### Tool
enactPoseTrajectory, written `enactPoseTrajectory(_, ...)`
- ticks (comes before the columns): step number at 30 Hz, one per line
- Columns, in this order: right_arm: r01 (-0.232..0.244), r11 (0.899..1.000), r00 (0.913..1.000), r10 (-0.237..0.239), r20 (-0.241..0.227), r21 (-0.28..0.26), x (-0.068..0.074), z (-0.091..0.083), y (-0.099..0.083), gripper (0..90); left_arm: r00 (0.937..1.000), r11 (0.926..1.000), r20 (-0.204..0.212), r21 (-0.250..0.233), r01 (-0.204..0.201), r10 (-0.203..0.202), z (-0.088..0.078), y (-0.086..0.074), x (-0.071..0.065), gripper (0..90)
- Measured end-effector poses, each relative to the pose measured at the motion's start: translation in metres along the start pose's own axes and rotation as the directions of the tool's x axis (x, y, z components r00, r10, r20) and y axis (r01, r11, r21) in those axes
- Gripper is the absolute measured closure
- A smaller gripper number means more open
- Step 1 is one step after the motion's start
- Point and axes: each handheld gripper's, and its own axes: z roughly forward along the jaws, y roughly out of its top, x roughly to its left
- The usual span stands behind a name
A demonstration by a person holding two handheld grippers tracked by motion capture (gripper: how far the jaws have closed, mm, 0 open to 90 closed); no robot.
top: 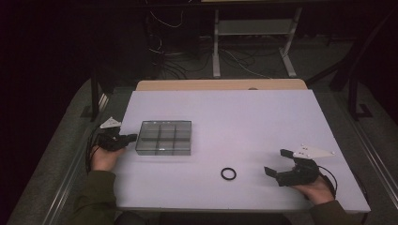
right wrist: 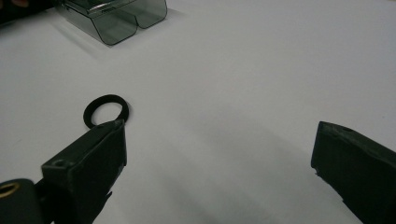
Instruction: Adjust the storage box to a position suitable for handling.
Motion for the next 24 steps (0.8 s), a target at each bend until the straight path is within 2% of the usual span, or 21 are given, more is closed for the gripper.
enactPoseTrajectory(6, 0.001, 1.000, 1.0000, -0.001, -0.001, 0.001, 0.0003, 0.0001, 0.0000, 3.3, 0.9994, 0.9999, 0.033, 0.014, -0.006, 0.005, 0.0055, 0.0002, -0.0037, 88.8)
enactPoseTrajectory(12, -0.002, 1.000, 1.0000, 0.002, 0.004, -0.002, -0.0002, -0.0003, 0.0004, 3.3, 0.9995, 0.9997, 0.028, 0.020, -0.016, 0.015, 0.0058, 0.0003, -0.0042, 88.8)
enactPoseTrajectory(16, -0.001, 1.000, 1.0000, 0.001, 0.007, -0.005, -0.0004, -0.0005, 0.0005, 3.3, 0.9995, 0.9998, 0.030, 0.017, -0.007, 0.007, 0.0062, 0.0002, -0.0043, 88.8)
enactPoseTrajectory(24, -0.002, 1.000, 0.9999, 0.002, 0.010, -0.009, -0.0006, -0.0009, 0.0006, 3.3, 0.9988, 0.9992, 0.038, 0.025, -0.031, 0.030, 0.0079, 0.0019, -0.0076, 88.8)
